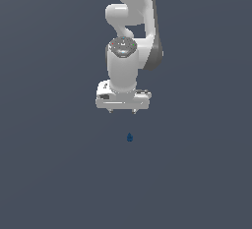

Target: Pick up the object and move it to a goal position.

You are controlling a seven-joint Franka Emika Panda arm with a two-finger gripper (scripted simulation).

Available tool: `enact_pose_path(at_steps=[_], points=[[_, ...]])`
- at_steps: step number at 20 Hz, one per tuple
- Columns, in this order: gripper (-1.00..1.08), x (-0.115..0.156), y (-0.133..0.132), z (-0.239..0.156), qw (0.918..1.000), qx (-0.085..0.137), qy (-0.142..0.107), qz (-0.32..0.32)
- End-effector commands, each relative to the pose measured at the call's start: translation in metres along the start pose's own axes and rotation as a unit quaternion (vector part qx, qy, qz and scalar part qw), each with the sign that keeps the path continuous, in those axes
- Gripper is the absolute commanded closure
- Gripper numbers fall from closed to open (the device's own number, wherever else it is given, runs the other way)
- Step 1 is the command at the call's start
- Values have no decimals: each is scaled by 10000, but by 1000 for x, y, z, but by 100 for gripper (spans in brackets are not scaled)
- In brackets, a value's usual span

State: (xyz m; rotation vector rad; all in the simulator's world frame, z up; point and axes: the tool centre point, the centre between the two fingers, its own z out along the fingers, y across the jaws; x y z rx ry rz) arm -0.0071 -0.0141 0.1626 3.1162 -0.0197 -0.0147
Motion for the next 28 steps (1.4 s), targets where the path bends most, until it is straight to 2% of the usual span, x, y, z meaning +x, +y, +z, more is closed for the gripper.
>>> enact_pose_path(at_steps=[1, 9, 15, 21, 28], points=[[-92, 0, 0, 0, 10000, 0, 0, 0], [-92, -2, -28, -1, 9997, 151, -41, -187], [-92, -1, -29, 0, 9997, 156, -43, -169], [-92, 4, -30, 6, 9998, 164, -41, 103], [-92, 17, -31, 19, 9972, 170, -35, 728]])
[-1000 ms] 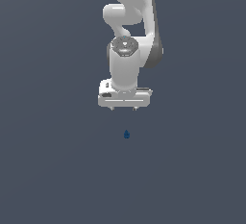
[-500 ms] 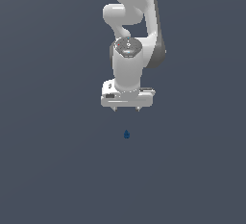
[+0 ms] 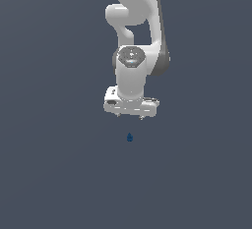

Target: Pick up the object and move it to a goal position.

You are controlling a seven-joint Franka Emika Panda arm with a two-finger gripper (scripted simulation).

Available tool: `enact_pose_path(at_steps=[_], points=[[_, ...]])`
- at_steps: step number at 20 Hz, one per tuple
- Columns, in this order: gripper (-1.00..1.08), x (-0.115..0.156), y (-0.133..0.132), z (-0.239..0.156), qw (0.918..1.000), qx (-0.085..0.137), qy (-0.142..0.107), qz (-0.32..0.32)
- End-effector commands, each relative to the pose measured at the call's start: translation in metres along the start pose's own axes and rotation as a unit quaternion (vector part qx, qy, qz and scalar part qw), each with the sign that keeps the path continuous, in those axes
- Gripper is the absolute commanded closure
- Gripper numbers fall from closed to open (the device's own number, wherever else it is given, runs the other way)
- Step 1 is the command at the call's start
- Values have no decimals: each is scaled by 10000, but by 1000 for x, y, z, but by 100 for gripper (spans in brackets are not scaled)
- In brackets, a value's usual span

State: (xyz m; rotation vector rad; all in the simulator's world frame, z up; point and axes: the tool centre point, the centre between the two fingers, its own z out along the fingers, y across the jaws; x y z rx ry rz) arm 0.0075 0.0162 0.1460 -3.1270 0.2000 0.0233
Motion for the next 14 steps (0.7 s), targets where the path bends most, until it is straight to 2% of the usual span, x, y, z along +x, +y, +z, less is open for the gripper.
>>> enact_pose_path(at_steps=[1, 5, 14], points=[[-92, 5, -1, 6, 9996, 2, 6, 272], [-92, 16, -3, 18, 9968, 2, 22, 800], [-92, 34, -6, 42, 9842, -10, 61, 1769]])
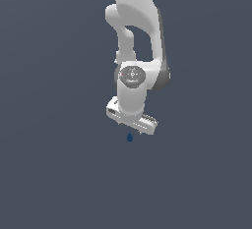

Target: Pick up the object and move it to a goal position.

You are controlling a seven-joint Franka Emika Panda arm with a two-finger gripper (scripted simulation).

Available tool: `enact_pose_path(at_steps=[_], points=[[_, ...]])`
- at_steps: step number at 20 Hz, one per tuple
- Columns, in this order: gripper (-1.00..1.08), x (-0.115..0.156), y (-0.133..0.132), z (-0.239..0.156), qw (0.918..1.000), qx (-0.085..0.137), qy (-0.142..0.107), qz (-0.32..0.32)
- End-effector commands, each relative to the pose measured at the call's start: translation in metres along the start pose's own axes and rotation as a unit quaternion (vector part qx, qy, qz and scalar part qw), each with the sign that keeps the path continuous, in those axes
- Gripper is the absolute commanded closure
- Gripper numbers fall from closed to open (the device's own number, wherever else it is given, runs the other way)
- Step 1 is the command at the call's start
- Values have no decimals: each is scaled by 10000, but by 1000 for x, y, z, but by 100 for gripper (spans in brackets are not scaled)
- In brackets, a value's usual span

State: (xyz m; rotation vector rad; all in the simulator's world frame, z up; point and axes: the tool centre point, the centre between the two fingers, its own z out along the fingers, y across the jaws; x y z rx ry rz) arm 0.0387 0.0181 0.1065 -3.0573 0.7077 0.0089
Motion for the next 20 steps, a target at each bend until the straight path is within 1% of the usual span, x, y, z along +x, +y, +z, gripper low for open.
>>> enact_pose_path(at_steps=[1, 7, 14, 20], points=[[-92, 4, -2, 5, 9998, -2, 13, 216], [-92, 8, -4, 13, 9987, -7, 29, 506], [-92, 8, -5, 15, 9985, -9, 29, 539], [-92, 8, -4, 37, 9985, -9, 30, 551]])
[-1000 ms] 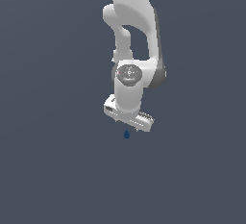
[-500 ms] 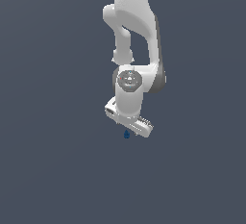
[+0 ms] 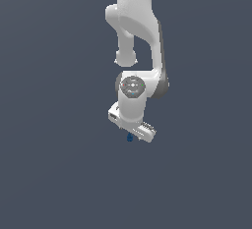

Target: Pick up the object and move it to a goal position.

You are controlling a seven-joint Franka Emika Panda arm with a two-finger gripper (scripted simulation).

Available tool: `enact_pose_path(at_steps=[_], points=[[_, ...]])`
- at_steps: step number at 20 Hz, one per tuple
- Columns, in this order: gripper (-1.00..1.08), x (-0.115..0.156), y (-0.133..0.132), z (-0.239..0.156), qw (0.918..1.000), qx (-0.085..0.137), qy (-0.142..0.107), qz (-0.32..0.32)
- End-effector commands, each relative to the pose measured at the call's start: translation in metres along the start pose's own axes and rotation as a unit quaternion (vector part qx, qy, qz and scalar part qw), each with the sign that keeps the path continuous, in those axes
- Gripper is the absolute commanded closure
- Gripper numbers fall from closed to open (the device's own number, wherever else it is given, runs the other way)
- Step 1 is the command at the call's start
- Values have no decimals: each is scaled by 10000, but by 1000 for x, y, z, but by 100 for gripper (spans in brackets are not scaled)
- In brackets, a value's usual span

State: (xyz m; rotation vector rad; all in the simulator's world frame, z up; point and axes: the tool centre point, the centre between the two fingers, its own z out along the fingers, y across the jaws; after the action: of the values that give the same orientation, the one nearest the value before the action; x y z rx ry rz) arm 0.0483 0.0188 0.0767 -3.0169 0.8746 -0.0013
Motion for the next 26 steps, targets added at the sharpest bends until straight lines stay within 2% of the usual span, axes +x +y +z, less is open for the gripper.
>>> enact_pose_path(at_steps=[1, 10, 11, 26], points=[[-92, -1, 1, 14, 10000, -4, -5, 8], [-92, 0, 0, 34, 10000, -4, -4, 16], [108, 0, 0, 34, 10000, -4, -4, 16], [108, -1, 0, 28, 10000, -4, -4, 16]])
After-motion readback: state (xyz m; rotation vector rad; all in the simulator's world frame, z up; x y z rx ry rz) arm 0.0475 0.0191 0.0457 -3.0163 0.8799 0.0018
